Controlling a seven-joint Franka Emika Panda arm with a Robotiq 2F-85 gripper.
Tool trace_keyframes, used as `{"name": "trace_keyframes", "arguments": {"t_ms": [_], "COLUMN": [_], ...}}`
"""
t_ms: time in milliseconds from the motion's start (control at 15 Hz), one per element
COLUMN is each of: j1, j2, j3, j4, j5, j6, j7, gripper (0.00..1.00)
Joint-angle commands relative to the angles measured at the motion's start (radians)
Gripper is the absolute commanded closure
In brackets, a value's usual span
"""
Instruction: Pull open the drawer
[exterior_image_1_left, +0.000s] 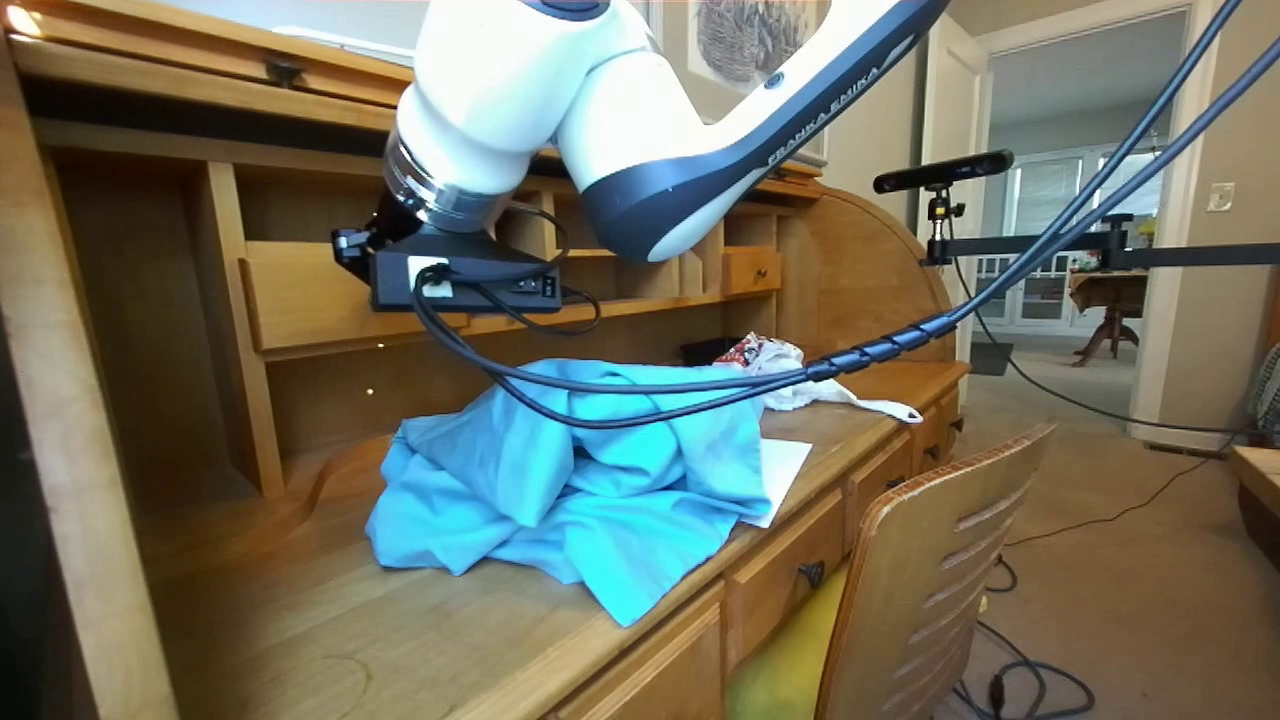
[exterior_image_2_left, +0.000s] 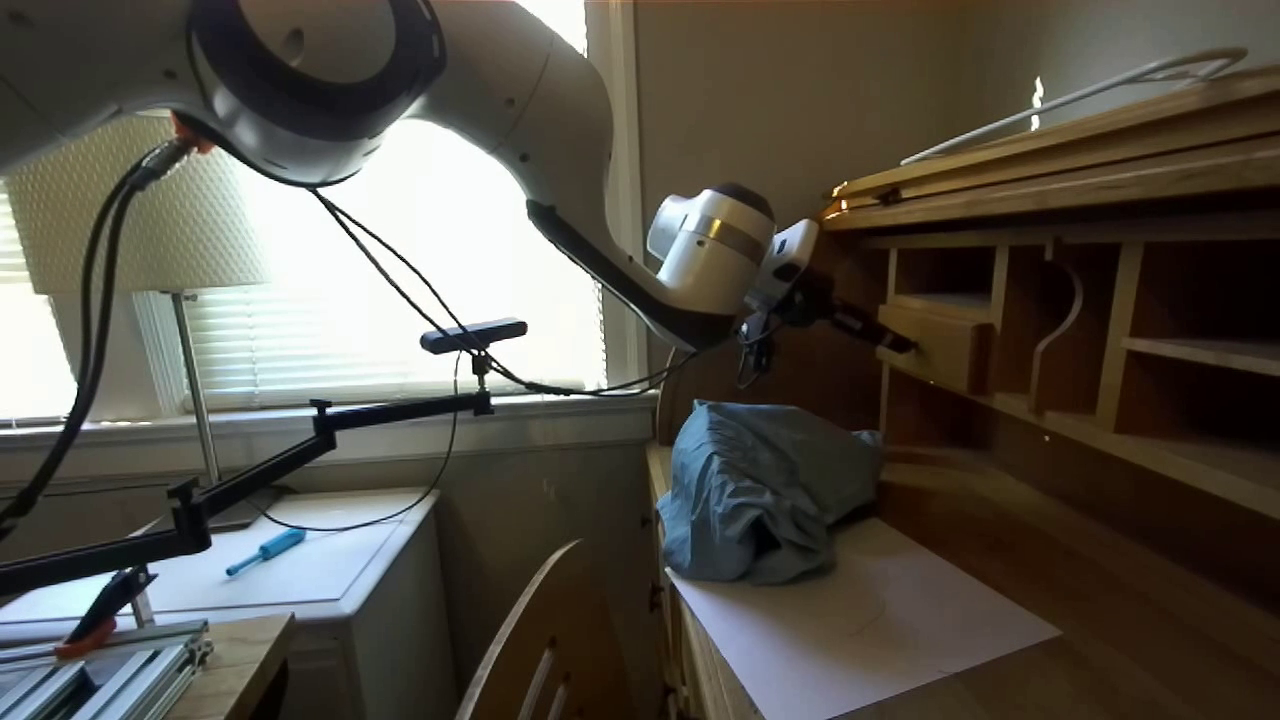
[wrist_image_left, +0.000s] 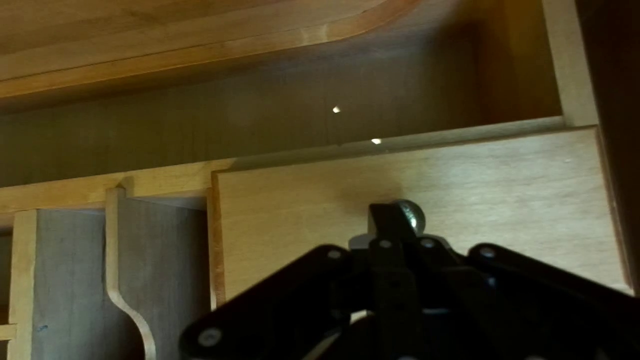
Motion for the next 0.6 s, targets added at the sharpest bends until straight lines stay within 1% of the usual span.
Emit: {"name": "trace_keyframes", "arguments": {"t_ms": [0,467,533], "j1": [0.023,0.051,0.053], "j2": [-0.024,-0.027,-0.034], "j3": [-0.015,-0.027,-0.023], "j4": [-0.03,-0.041,-0.052], "j5": [-0.033,-0.036,-0.018], "j6": [0.017,0.016,-0.006], "j7": [0.045,0.046,0.024], "gripper": [1.0,1.0,0.74]}}
